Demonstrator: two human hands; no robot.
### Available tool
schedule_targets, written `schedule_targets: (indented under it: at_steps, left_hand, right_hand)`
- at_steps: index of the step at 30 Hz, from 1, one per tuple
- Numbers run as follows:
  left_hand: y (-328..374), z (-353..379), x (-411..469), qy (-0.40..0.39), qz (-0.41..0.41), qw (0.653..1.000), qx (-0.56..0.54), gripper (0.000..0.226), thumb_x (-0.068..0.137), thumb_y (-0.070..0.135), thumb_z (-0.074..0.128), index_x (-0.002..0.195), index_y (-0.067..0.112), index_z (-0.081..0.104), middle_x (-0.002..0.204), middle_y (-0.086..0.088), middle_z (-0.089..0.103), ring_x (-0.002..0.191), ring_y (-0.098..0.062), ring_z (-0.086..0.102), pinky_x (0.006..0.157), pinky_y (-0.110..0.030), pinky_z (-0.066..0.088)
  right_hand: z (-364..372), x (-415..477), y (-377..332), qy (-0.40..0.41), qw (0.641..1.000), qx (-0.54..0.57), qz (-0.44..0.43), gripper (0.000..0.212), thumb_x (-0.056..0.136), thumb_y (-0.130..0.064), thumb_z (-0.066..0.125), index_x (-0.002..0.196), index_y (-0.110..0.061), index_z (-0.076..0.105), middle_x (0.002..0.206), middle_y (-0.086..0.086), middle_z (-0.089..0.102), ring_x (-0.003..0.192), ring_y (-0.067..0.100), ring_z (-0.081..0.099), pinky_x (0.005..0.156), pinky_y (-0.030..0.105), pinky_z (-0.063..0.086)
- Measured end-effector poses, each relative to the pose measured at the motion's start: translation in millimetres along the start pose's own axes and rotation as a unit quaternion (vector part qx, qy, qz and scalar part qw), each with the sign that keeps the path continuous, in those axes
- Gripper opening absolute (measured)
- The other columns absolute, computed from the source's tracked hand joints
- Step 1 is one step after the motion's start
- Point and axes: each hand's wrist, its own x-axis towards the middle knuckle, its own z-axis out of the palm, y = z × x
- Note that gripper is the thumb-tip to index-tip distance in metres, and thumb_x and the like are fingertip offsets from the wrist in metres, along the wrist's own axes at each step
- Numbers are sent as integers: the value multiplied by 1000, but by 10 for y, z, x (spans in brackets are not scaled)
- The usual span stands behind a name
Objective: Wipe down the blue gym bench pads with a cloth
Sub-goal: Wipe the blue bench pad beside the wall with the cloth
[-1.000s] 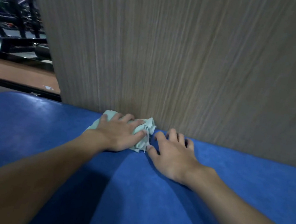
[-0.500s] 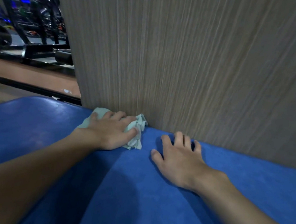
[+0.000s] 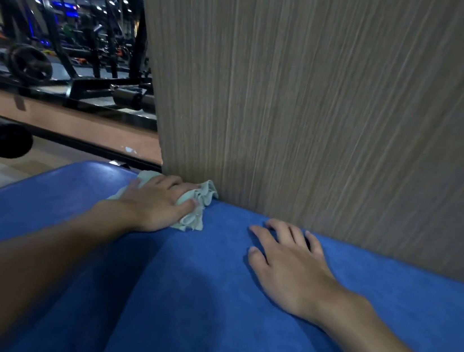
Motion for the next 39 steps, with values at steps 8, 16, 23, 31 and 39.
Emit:
schedule_targets:
  at_steps: [8, 16, 23, 31, 39]
  left_hand:
    - [-306, -35, 88, 4, -2, 1000, -7, 50, 97, 66, 20, 144, 51, 30, 150, 18, 34, 143, -11, 25, 115, -53, 17]
    - [-737, -97, 153, 7, -15, 1000, 1, 55, 98, 64, 21, 150, 44, 25, 157, 13, 28, 146, -12, 21, 117, -50, 11]
    - [-1086, -132, 482, -48, -67, 996, 26, 64, 95, 69, 19, 152, 42, 24, 160, 4, 27, 149, -24, 18, 116, -60, 10]
    - [-1392, -159, 650, -55, -114, 992, 4, 75, 82, 78, 16, 140, 38, 42, 146, -5, 43, 141, -34, 31, 108, -63, 23]
    - [-1867, -189, 356, -49, -186, 980, -50, 87, 80, 83, 23, 156, 40, 14, 164, -9, 12, 145, -42, 25, 117, -52, 22]
  right_hand:
    - [-92, 287, -446, 52, 998, 10, -39, 38, 96, -32, 36, 131, -26, 49, 132, -7, 42, 130, 14, 36, 117, 38, 16]
    - [185, 837, -1117, -7, 999, 5, -52, 46, 102, -51, 27, 135, -22, 43, 137, 7, 35, 129, 27, 31, 111, 44, 23]
    - [386, 1059, -1545, -51, 996, -44, -54, 67, 97, -64, 15, 152, -26, 19, 155, 14, 14, 145, 37, 5, 115, 62, -3]
    - [411, 1049, -1511, -39, 995, -55, -67, 65, 96, -66, 13, 150, -31, 16, 154, 11, 14, 145, 34, 5, 115, 61, -4]
    - [373, 1021, -1563, -43, 996, -49, -55, 63, 96, -64, 14, 150, -32, 19, 156, 9, 13, 146, 31, 6, 117, 60, -3]
